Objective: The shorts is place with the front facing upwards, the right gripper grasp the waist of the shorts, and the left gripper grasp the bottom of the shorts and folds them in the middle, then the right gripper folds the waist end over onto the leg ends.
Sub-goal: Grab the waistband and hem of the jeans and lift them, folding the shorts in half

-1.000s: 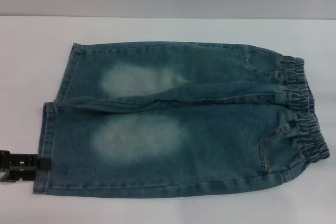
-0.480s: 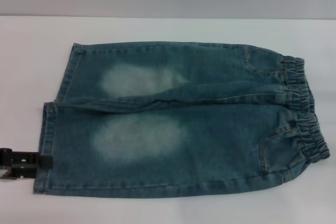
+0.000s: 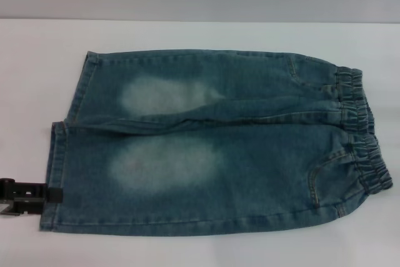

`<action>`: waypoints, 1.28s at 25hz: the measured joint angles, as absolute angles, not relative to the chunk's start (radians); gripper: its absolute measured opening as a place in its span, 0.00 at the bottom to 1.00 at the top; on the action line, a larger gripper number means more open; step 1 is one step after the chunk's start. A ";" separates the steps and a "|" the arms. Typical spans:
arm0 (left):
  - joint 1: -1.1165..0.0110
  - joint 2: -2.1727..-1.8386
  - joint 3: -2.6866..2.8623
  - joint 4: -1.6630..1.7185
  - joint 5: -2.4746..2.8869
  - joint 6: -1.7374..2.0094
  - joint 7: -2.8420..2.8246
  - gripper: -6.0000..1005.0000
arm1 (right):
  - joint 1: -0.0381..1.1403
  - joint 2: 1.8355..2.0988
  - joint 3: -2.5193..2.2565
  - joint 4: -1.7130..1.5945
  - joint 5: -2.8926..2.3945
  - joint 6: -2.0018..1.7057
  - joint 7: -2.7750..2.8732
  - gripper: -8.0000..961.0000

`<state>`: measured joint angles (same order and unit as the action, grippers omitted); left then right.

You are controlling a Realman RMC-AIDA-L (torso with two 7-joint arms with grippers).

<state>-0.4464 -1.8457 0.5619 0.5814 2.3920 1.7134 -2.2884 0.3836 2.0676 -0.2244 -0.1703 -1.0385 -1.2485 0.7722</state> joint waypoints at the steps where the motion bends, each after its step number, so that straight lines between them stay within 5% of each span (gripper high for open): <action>1: -0.446 -1.846 0.562 0.581 2.392 1.713 -2.288 0.81 | 0.384 2.068 -0.224 -0.170 -1.038 -1.248 0.773 0.54; 32: -0.437 -1.843 0.578 0.573 2.391 1.712 -2.288 0.81 | 0.406 2.068 -0.232 -0.175 -1.046 -1.236 0.770 0.54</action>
